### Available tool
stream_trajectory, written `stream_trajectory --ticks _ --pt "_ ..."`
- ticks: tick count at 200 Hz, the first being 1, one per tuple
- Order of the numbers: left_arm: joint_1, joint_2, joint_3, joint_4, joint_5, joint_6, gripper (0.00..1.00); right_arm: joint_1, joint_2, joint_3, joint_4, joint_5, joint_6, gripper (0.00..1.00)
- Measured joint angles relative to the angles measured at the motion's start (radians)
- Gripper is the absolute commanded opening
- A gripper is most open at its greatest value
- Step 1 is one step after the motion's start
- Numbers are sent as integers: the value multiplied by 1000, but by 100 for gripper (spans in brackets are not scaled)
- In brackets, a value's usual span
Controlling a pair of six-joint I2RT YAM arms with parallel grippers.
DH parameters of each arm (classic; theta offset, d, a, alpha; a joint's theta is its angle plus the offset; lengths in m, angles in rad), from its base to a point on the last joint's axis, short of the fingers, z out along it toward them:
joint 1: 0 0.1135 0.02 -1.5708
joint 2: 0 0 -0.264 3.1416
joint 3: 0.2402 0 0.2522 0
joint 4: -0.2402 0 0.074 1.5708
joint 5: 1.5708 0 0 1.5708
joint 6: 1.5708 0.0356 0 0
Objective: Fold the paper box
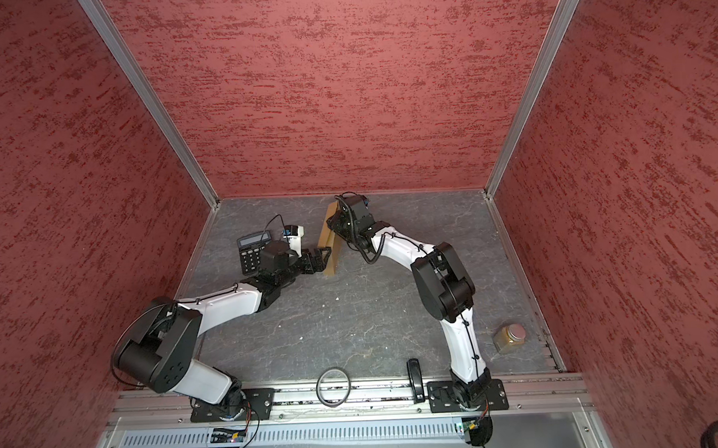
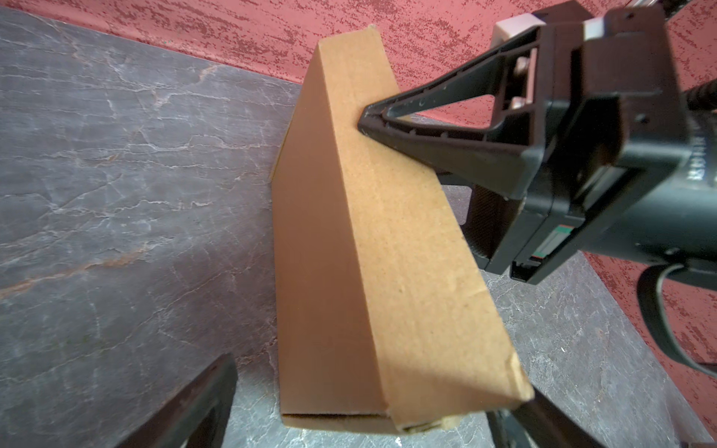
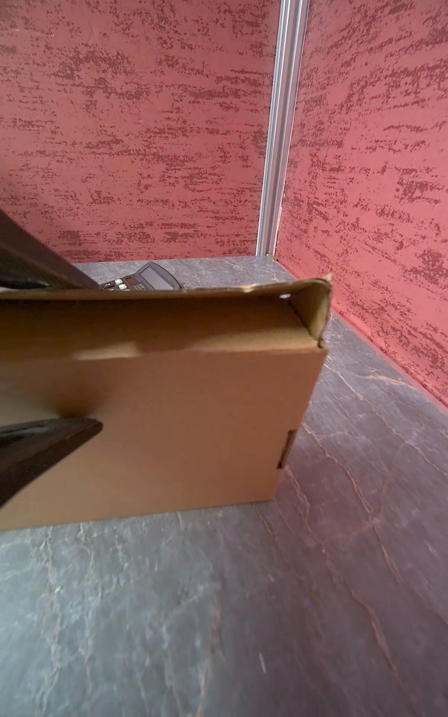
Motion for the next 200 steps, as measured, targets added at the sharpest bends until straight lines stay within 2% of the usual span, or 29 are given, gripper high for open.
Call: stream_trajectory --ticks 19,88,139,200 --pt "1 4 0 6 9 0 100 1 0 0 0 1 0 50" --pt "5 19 -4 29 56 8 100 8 1 4 0 2 0 50" --pt "5 70 -64 -135 74 35 100 10 2 5 -2 2 0 47" --pt "9 30 -69 -159 83 37 100 10 2 5 -2 2 1 46"
